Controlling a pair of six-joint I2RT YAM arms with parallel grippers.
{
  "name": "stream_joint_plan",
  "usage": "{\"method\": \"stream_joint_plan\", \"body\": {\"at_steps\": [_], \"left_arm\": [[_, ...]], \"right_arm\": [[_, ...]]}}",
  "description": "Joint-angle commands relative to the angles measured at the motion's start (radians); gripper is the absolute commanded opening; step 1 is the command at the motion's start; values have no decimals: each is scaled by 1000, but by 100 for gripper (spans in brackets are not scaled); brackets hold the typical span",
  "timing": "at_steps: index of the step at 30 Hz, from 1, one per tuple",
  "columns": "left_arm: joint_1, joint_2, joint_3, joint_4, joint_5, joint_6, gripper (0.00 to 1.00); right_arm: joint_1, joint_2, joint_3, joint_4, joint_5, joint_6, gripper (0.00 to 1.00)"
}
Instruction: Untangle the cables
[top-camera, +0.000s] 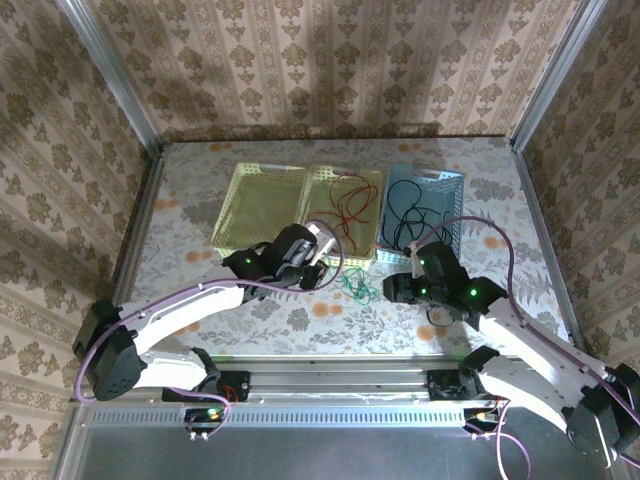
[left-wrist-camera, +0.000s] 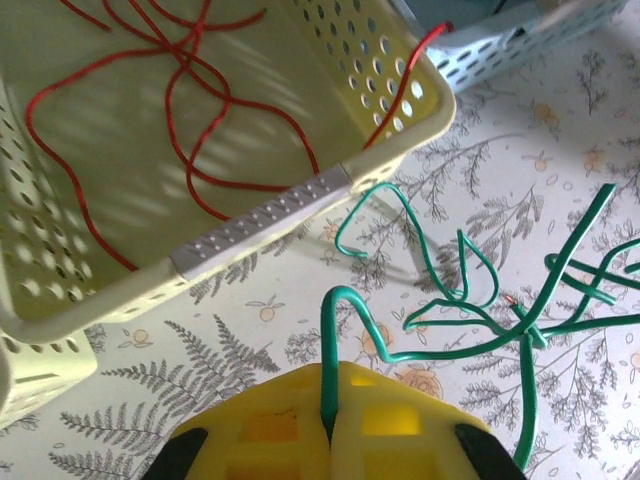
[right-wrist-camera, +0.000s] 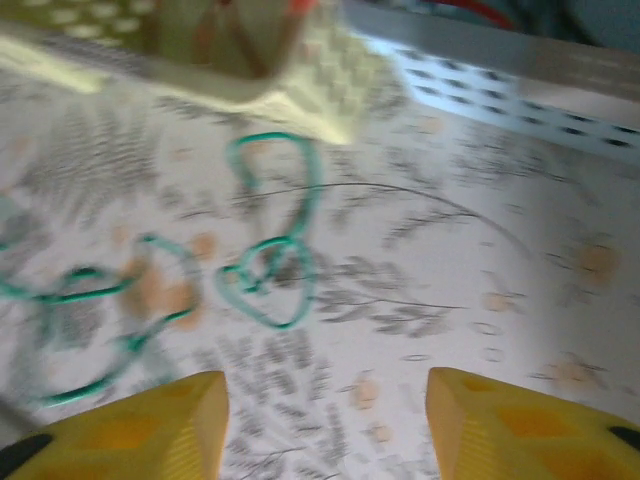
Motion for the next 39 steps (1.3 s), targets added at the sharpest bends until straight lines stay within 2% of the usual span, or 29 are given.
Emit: {"method": "stream_joint_plan", "body": {"at_steps": [1,4,12,16,18,20,22,26,32,39], "left_arm": [[-20,17,21,-29,6,-3,0],[-28,26,34,-31,4,-1,0],[-38,30,58,-45,-7,8,0],[-39,19,64,-55,-35,12,0],[-40,10,66,-63,-50,16,0],[-37,-1,67,-72,-68,17,0],[-32,-11,69,-84,-97,12,0],[-16,-37,63,-105,-153,5,0],[9,-96,37,-108,-218,-13,0],[88,-233,-19,-41,-113,-57,0]], "right_arm": [[30,9,50,24,-120,-59,60],[59,72,75,22,-167,-83,61],[145,285,154,-2,-170,-141,60],[174,343,168,-26,-138,-136,53],[173,339,150,-30,-101,-114,42],[171,331,129,-41,-56,-86,25],[165,319,120,-68,-8,-60,13],[117,286,105,-153,75,3,4],[-34,247,47,-217,33,80,3],[-82,286,15,-233,27,110,7]]}}
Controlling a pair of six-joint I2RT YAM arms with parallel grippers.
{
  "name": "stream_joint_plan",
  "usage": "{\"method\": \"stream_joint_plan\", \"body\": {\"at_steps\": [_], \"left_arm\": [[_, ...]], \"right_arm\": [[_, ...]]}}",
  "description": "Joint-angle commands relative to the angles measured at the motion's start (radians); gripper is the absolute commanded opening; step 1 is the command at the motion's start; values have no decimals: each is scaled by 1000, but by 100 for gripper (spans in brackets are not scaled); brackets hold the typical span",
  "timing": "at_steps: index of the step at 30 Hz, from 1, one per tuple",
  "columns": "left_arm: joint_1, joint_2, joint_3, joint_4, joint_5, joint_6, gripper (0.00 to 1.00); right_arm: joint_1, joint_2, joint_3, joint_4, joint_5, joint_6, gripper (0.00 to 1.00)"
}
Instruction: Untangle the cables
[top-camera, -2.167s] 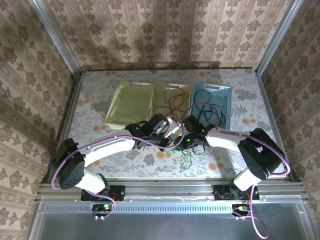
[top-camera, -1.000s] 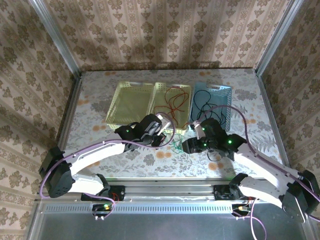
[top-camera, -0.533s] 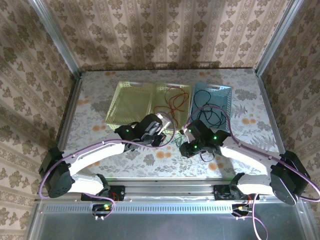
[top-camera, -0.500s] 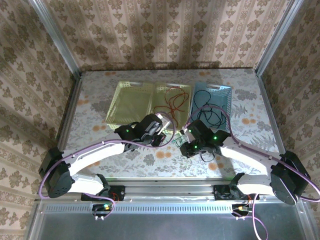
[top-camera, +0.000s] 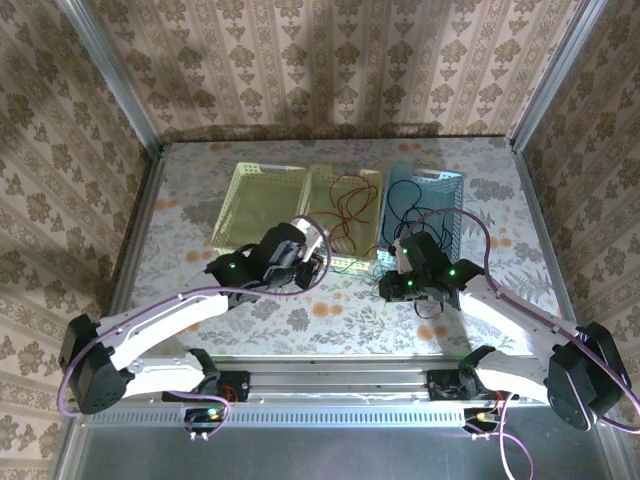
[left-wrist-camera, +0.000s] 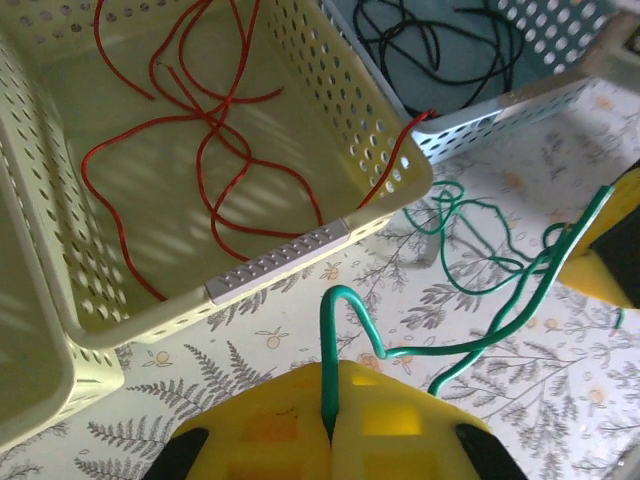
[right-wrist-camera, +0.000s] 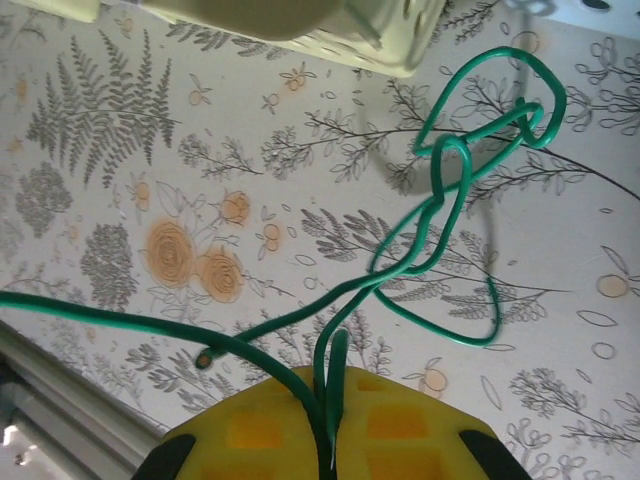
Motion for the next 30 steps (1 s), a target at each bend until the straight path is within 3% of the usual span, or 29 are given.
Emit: {"method": "stream_joint_plan", "body": {"at_steps": [1,7,13,21,30], "left_arm": [[92,-115,-14,-47,-81,-24,0],[177,-168,15,-86,-49,-7,0],[192,-164,29,-103,-30,16,0],[202,-168,47,-115,25,16,0],[198,-148,47,-87,114,5,0]], "right_arm": [[-62,52,-66,-215,141,60,8],[-67,101,-72,-214,126,73,16],[-71,122,-69,-231,137,84,29],[-86,82,-72,-232,135,73,33],[-33,-94,-24,-158,55,3,62]]}}
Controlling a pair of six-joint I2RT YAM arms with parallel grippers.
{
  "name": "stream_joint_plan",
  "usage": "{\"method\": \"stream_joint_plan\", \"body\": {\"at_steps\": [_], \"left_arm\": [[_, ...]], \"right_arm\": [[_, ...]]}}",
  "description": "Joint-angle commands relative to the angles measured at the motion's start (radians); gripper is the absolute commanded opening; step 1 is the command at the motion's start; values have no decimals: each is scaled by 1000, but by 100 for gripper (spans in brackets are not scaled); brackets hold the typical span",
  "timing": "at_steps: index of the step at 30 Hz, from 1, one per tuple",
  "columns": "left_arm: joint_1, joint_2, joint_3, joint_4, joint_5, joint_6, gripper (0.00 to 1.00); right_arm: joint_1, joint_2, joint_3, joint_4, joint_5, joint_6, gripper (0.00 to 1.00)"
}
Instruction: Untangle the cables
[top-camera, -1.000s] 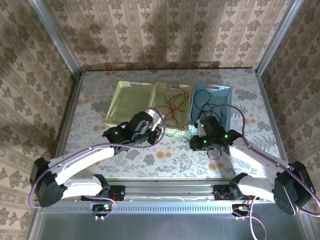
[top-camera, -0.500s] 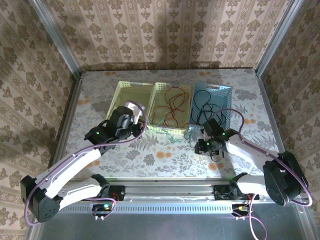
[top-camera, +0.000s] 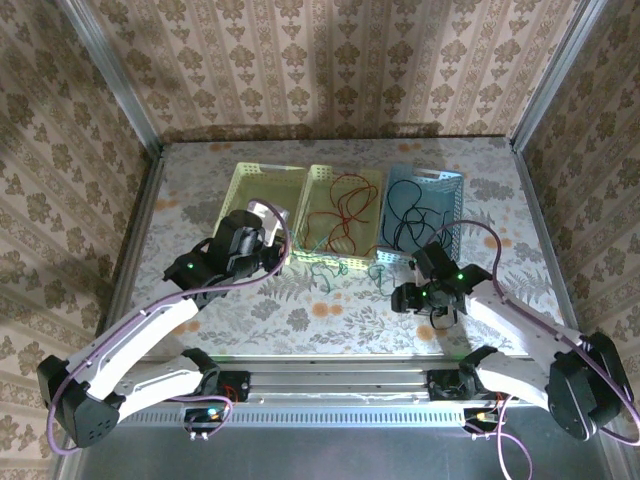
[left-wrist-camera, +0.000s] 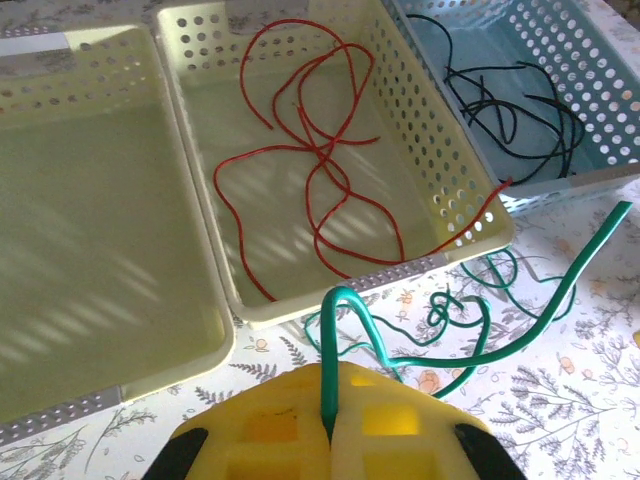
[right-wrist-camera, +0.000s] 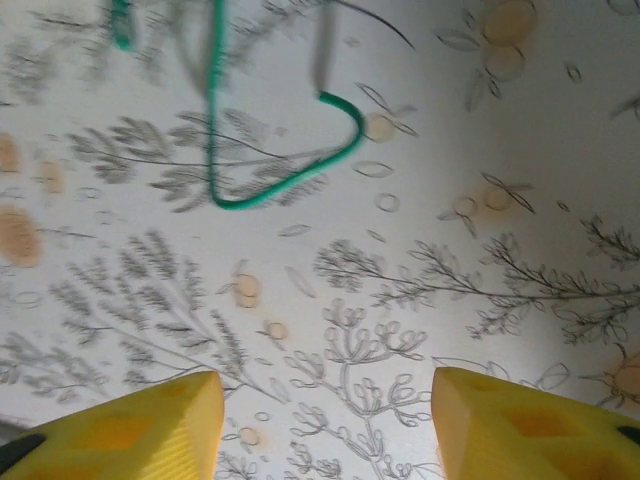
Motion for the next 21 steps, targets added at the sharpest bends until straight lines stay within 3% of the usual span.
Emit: {"method": "stream_joint_plan", "body": {"at_steps": [1,6,12,17,21], "left_arm": [[4,5,33,13,67,1,0],[-30,19,53,11,79,5,0],[-66,53,95,12,77,4,0],[-77,42,134,12,99,3,0],[-80,26,163,-19,104,23,0]], "right_arm": [[27,-44,34,49,-57,-39,63],[115,-63,84,134,-103,-106,64],[146,52,171,231,-207,-173,63],[118,96,181,309,-210,-154,63],[17,32,122,374,-301,-93,62]]}}
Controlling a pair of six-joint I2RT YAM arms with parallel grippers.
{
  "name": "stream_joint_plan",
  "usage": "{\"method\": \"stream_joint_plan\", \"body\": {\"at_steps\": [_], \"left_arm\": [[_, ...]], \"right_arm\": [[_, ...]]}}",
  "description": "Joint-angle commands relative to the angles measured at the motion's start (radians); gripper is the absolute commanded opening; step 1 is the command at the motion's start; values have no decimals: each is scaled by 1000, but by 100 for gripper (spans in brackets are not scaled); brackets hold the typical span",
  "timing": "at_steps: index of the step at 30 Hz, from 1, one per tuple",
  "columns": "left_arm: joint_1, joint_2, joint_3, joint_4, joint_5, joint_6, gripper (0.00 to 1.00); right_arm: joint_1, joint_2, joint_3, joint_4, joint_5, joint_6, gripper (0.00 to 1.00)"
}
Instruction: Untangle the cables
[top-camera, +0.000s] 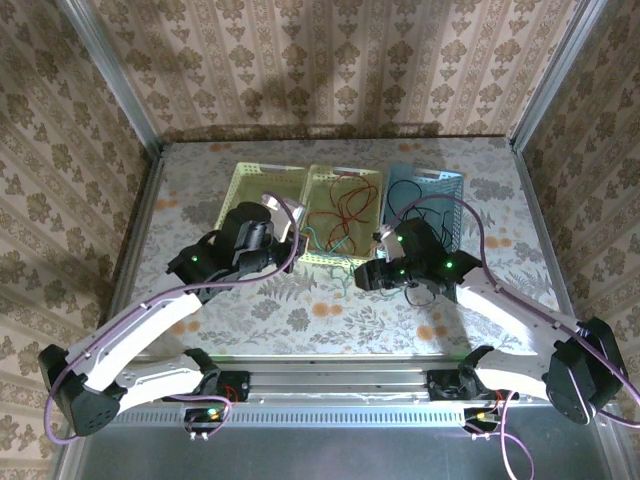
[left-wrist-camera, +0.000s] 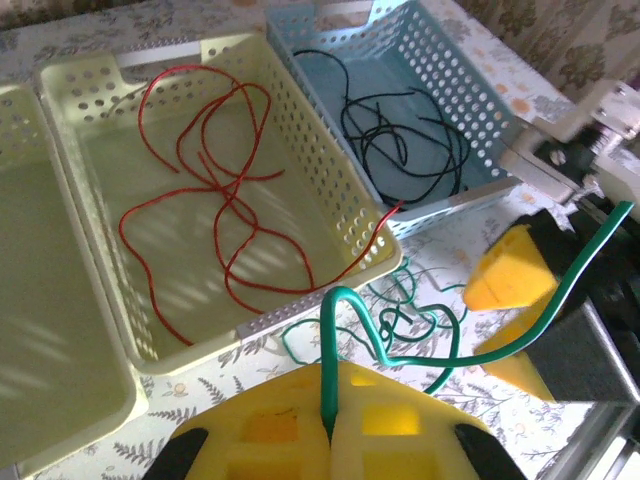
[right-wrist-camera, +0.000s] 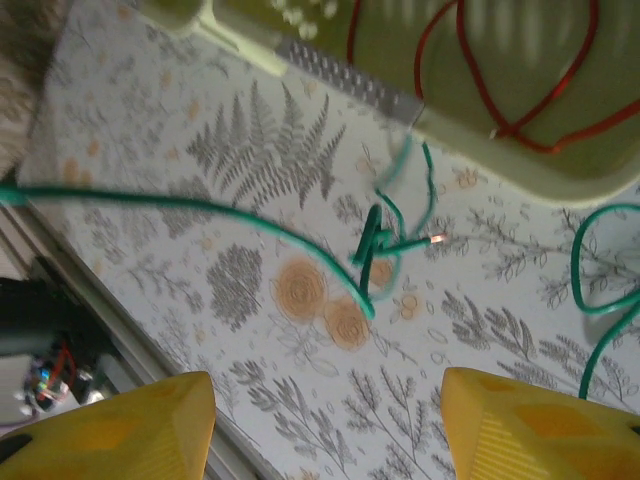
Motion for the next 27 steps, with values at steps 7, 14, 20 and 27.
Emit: {"method": "stream_joint_plan", "body": {"at_steps": [7,14,20,27], "left_arm": [[-6,-40,79,43,29,-9,0],[-9,-38,165,102,113,-18,0],[-16,-41,207,123,126,-17,0],[-19,-38,232,149,130,-13,0]], "right_arm": [[-110,-198,-116,9,-83,27,65],[-110,-203,-130,39,-124,40,68],[-107,-136,-110,162,-205,75,68],[-109,-101,-104,282,-200,131,69]]}}
